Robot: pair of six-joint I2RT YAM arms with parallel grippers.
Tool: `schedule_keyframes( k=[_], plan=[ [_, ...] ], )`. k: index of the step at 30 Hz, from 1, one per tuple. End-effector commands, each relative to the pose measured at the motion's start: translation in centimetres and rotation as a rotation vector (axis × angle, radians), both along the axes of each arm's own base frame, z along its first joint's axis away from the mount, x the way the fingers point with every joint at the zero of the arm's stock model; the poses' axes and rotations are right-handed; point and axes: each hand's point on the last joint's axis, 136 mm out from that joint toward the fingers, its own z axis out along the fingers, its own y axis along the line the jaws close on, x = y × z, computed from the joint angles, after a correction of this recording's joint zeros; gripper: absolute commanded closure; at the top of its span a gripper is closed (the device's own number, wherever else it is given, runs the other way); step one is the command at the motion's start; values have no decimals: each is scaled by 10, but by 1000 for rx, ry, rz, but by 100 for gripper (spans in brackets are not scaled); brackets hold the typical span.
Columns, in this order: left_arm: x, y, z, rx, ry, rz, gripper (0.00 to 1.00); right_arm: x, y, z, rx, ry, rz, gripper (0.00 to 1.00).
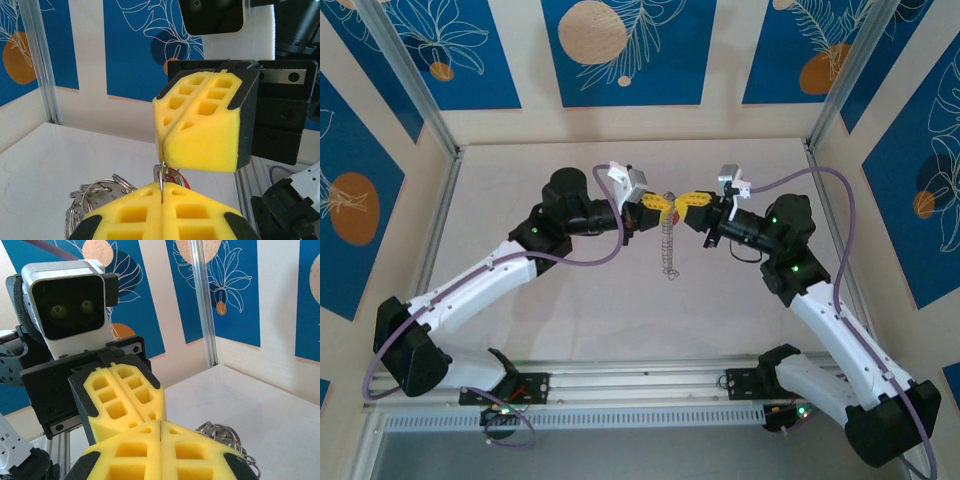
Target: Put the keys on the keyring
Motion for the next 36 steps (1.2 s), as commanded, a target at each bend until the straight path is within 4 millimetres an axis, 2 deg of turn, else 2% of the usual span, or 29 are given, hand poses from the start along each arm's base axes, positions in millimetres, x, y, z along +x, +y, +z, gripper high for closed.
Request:
schedule_keyframes(
  k=[1, 19, 22, 26, 30, 32, 36],
  plan=[
    [-16, -1, 38, -89, -73, -45, 100, 6, -8, -4, 13, 3, -45, 100],
    [-11, 0, 47, -151, -71, -21, 100, 7, -13, -12, 81, 98, 18, 100],
    [-8, -1, 48, -164, -64, -10, 100, 8, -15, -16, 91, 128, 20, 90],
    [-7, -2, 50, -189, -49, -10, 100, 8, -17, -20, 111, 157, 22, 84],
    [-5, -4, 50, -209, -25, -16, 100, 6, -21, -22, 128, 178, 18, 62],
    [-4, -5, 50, -216, -13, -19, 100, 5, -25, -21, 141, 180, 4, 58],
    [-2, -9, 48, -229, 13, -38, 100, 3, -36, -12, 171, 166, -30, 56]
  ],
)
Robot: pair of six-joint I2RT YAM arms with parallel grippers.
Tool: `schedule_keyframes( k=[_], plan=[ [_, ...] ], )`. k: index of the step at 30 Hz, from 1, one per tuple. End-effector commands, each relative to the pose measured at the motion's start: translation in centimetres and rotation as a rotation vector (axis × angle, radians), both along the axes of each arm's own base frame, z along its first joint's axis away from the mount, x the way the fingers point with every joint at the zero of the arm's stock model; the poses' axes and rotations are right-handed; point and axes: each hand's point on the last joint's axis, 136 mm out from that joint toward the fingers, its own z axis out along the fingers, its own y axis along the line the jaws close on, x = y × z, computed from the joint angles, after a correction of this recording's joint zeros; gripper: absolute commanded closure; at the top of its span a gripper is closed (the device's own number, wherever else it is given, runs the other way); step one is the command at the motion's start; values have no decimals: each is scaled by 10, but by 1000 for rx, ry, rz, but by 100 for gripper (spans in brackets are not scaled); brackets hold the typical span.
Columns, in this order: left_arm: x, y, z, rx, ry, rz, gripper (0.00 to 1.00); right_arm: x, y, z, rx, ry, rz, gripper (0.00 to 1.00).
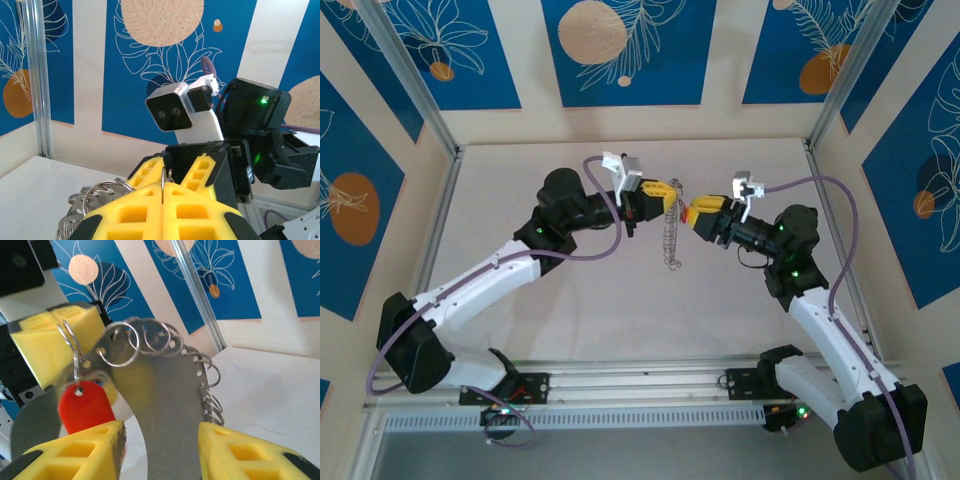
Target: Put the keys on the keyring
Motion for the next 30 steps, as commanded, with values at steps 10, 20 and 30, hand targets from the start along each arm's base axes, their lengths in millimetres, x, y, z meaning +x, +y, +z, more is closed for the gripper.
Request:
schedule_keyframes(
  k=[10, 20, 30],
  plan=[
    [1, -8, 11, -123, 55, -89, 100, -10, -17, 48, 114, -58, -30, 53],
    [14, -6, 16, -231, 139, -136, 100, 3, -19, 51, 177, -31, -43, 53],
    [15, -8, 17, -238, 155, -145, 100, 10, -17, 51, 197, -12, -31, 59]
  ],
)
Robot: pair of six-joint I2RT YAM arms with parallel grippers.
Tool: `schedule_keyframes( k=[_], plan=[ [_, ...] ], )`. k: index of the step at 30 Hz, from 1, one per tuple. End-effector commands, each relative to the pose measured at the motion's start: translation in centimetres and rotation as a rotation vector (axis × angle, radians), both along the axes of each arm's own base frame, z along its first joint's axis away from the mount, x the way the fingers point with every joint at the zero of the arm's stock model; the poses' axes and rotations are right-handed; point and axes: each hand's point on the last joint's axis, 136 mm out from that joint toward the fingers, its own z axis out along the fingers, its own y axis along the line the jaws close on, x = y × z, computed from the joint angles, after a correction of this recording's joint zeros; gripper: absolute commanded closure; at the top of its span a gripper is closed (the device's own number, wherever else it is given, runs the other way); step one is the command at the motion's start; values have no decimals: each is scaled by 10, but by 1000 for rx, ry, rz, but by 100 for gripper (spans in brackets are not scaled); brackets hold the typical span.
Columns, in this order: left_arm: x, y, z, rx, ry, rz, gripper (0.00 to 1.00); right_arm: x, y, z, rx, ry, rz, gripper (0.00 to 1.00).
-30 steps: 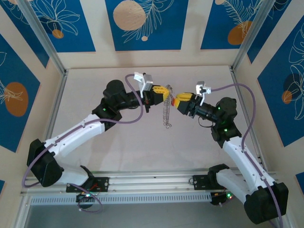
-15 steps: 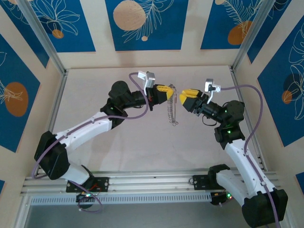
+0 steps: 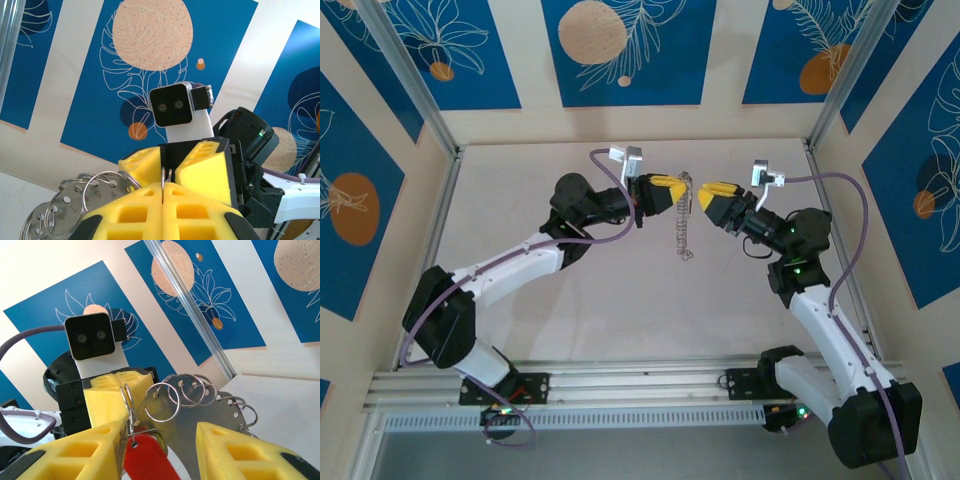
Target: Put the keys on the keyring
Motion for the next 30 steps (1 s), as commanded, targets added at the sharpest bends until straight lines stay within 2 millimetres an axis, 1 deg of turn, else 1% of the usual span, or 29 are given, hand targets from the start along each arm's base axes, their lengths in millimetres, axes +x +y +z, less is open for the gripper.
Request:
schedule_keyframes(
  k=[1, 4, 11, 20, 24, 30],
  plan=[
    [-6, 6, 21, -59, -59, -20, 100, -1, -2, 19, 28, -44, -4, 60],
    [-5, 6, 20, -58, -54, -20, 100, -2, -1, 20, 28, -47, 1, 62],
    [-6, 6, 19, -56, -53, -20, 100, -6, -2, 24, 34, -59, -3, 61],
    [-5, 6, 18, -52, -53, -17, 100, -21, -3, 37, 40, -98, 0, 61],
    [-6, 6, 18, -51, -54, -18, 100, -22, 2, 36, 27, -98, 11, 61],
    [-7, 7, 19, -52, -57, -20, 100, -15, 11, 32, 16, -87, 27, 61]
  ],
)
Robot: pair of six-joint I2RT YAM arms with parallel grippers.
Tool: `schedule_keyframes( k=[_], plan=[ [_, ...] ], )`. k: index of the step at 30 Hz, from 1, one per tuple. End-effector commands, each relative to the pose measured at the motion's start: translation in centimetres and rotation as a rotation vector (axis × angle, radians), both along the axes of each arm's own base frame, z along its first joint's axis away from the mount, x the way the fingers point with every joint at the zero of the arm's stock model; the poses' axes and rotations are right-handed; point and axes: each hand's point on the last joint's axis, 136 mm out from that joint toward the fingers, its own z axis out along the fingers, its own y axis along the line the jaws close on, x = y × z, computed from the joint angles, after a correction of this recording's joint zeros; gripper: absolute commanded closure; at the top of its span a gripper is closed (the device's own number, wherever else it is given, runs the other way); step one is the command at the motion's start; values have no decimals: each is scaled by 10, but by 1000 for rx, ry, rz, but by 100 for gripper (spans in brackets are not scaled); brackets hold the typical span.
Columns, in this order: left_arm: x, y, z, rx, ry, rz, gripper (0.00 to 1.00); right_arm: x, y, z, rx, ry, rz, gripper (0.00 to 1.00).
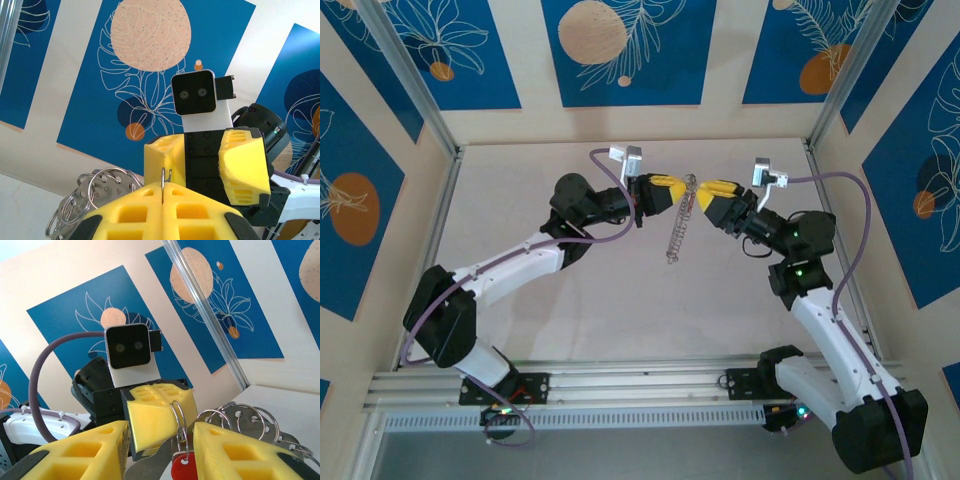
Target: Put the keys on the keyring
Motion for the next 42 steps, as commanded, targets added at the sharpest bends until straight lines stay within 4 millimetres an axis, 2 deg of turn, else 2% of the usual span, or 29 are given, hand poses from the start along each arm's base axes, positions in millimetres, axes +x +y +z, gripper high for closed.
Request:
schedule_keyframes(
  k=[1, 4, 6, 9, 11, 28, 36, 40, 42],
  plan=[
    [-8, 7, 18, -45, -65, -13, 100, 3, 2, 8, -3, -26, -15, 61],
    [-8, 8, 20, -47, -70, -12, 100, 6, 4, 4, -9, -17, -16, 66],
    [-8, 8, 20, -48, -70, -12, 100, 7, 3, 1, -12, -12, -22, 72],
    [-9, 8, 21, -48, -73, -13, 100, 8, 3, -2, -14, -6, -27, 92],
    [-9, 9, 21, -50, -74, -12, 100, 9, 3, -4, -17, 1, -27, 100],
    [-5, 15, 27, -100, -60, 4, 100, 5, 12, -27, -30, 59, 11, 100],
    [-4, 13, 25, -101, -50, -5, 100, 4, 22, -29, -38, 67, 55, 100],
    [-3, 13, 25, -99, -45, 0, 100, 2, 17, -26, -55, 58, 31, 71],
    [-2, 13, 25, -98, -43, 2, 100, 0, 10, -23, -52, 49, 1, 66]
  ],
)
